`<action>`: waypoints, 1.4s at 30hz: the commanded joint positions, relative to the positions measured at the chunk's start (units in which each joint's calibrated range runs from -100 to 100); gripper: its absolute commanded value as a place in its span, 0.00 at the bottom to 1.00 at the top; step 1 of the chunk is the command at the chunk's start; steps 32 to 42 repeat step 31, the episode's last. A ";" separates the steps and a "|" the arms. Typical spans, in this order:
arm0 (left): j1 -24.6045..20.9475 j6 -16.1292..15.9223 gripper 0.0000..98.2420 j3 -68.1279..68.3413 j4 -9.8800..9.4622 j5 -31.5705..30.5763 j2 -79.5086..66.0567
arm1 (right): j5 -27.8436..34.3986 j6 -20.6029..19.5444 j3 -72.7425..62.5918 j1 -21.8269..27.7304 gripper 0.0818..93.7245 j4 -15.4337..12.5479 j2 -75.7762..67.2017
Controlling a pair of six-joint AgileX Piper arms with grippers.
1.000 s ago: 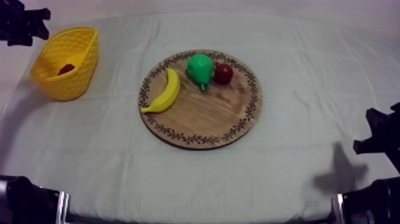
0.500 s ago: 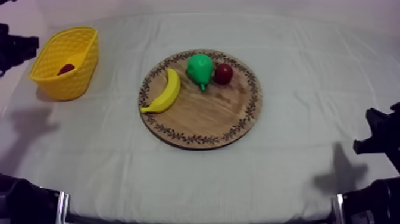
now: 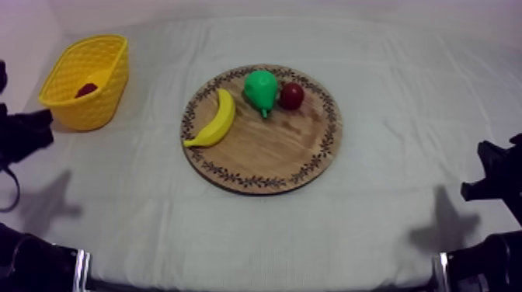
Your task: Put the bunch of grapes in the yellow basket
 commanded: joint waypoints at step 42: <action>3.42 7.67 0.00 18.14 -3.37 -3.48 -27.55 | 0.02 0.01 -0.04 -0.02 0.00 -0.02 0.00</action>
